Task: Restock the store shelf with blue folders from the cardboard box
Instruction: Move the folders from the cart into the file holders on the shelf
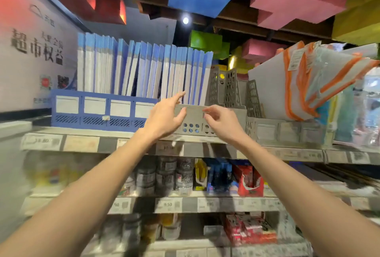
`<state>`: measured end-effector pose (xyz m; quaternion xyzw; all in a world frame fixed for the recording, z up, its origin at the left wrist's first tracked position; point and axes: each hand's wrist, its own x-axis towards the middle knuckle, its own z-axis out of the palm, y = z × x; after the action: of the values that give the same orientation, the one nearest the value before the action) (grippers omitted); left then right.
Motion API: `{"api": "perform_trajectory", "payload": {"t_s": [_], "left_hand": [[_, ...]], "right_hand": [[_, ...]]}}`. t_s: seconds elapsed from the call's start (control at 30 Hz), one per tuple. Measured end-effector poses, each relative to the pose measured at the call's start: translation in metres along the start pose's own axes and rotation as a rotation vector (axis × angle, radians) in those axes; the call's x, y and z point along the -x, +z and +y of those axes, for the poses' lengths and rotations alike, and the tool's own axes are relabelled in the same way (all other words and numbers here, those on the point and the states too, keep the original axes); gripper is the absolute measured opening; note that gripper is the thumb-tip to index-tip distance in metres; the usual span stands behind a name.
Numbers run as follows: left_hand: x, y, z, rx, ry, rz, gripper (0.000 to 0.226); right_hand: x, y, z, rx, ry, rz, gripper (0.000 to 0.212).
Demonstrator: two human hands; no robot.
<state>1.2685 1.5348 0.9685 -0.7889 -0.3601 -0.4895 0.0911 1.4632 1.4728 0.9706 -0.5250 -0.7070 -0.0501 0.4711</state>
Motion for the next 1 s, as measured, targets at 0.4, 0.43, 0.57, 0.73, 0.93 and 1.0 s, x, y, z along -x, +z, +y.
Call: {"api": "perform_trajectory", "payload": {"t_s": [0.4, 0.43, 0.57, 0.73, 0.93, 1.0], "left_hand": [[0.296, -0.09, 0.064, -0.09, -0.372, -0.016, 0.02], [0.324, -0.103, 0.066, -0.097, -0.427, -0.023, 0.019], [0.434, -0.156, 0.075, -0.181, -0.611, 0.0, 0.017], [0.565, -0.217, 0.072, -0.3, -0.867, -0.065, 0.022], [0.69, -0.305, 0.058, -0.394, -1.08, -0.044, 0.024], [0.716, -0.328, 0.051, -0.412, -1.11, -0.01, 0.022]], "right_hand": [[0.243, 0.091, -0.066, -0.559, 0.134, -0.28, 0.019], [0.264, 0.104, -0.079, -0.595, 0.142, -0.318, 0.019], [0.336, 0.151, -0.136, -0.706, 0.108, -0.486, 0.017], [0.424, 0.206, -0.207, -0.797, 0.084, -0.704, 0.015], [0.517, 0.286, -0.309, -0.799, 0.038, -0.952, 0.016], [0.535, 0.305, -0.336, -0.784, 0.036, -1.0, 0.015]]}}
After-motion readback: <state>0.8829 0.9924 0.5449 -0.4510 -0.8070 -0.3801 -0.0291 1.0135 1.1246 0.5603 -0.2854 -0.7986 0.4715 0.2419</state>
